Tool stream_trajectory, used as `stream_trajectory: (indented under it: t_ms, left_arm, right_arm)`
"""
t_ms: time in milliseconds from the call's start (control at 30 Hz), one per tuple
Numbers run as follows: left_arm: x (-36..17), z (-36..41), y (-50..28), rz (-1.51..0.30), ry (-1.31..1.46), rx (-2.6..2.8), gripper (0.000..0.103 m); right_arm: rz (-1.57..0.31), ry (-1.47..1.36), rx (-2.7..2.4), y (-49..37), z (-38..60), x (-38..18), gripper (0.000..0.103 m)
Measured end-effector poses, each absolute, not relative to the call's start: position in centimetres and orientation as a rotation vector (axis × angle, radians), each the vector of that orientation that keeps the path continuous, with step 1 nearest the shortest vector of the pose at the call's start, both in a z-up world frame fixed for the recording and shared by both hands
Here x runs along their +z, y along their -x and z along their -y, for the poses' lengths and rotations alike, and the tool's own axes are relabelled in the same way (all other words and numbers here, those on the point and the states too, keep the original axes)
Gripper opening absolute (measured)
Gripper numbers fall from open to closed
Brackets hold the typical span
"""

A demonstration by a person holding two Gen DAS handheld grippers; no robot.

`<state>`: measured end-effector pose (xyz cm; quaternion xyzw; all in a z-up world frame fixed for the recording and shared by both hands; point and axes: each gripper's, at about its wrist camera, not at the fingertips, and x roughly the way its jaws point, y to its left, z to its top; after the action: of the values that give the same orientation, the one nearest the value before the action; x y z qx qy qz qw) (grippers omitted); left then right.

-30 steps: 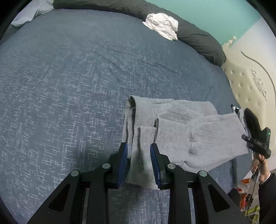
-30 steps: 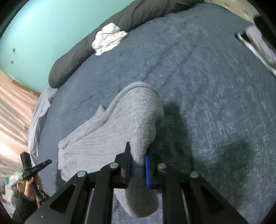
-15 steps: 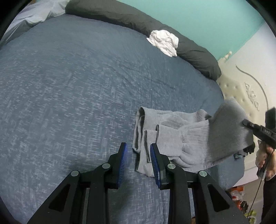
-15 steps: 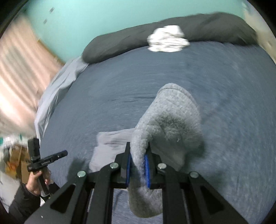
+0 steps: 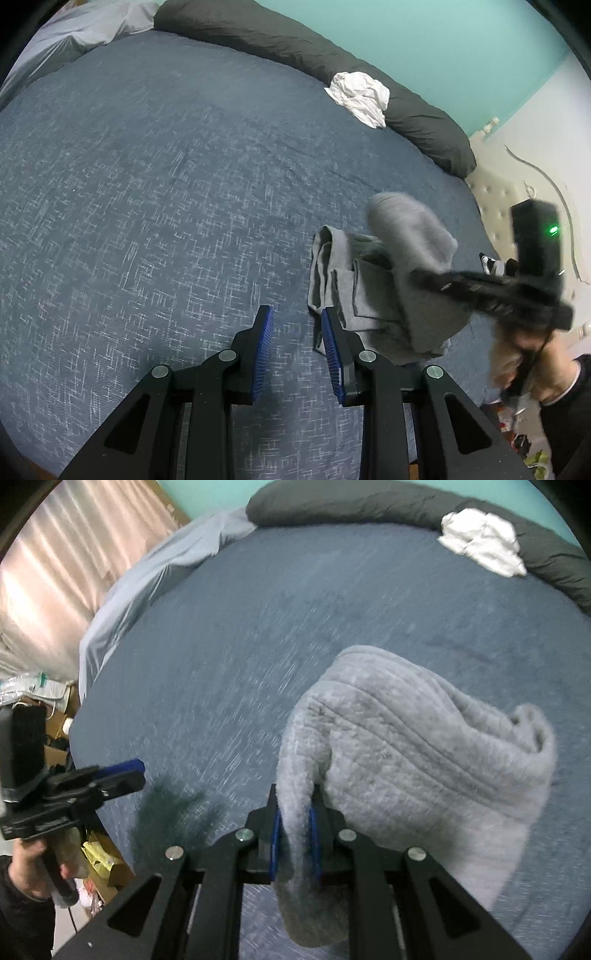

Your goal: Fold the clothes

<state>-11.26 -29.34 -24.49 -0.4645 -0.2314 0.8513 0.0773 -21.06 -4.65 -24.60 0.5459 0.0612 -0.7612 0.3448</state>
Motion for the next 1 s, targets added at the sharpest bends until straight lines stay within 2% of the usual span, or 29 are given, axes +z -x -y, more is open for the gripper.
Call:
stream_trajectory:
  t_ms: [133,200,267,433,500,533,833,1000]
  left_arm:
    - [-25.2,29.4,11.4,0.683,1.413,2.54,0.03]
    - [-25.6,29.5,11.5,0.685,1.422,2.536,0.03]
    - [-25.8,29.5,11.6,0.695,1.43,2.535,0.03]
    - [-25.8,28.1,12.4,0.678,1.428,2.512,0.03]
    - [-25.7,27.3,13.1,0.66,1.421,2.499,0.034]
    - [-25.6,26.7,13.6,0.648,1.414,2.491,0.04]
    - [-25.5,22.2,19.2,0.551,1.37,2.462,0.053]
    - [-26.1,21.4,22.1,0.556,1.377,2.466,0.056]
  right_arm:
    - [-0.144,-1.451,-1.929,20.5,6.1,-27.0,0.029]
    - [-0.094,-1.416,-1.899,20.1,6.1,-26.7,0.031]
    - [-0.068,-1.371,-1.892,19.8,5.7,-25.6,0.038]
    - [0.004,-1.276,-1.942,20.1,2.4,-22.8,0.039]
    - [0.024,-1.265,-1.989,20.7,-0.2,-22.3,0.039]
    - [0.026,-1.262,-2.018,21.0,-1.7,-22.1,0.039]
    - [0.134,-1.35,-2.208,24.2,-14.3,-24.3,0.046]
    - [0.251,-1.378,-2.215,25.9,-16.4,-25.7,0.046]
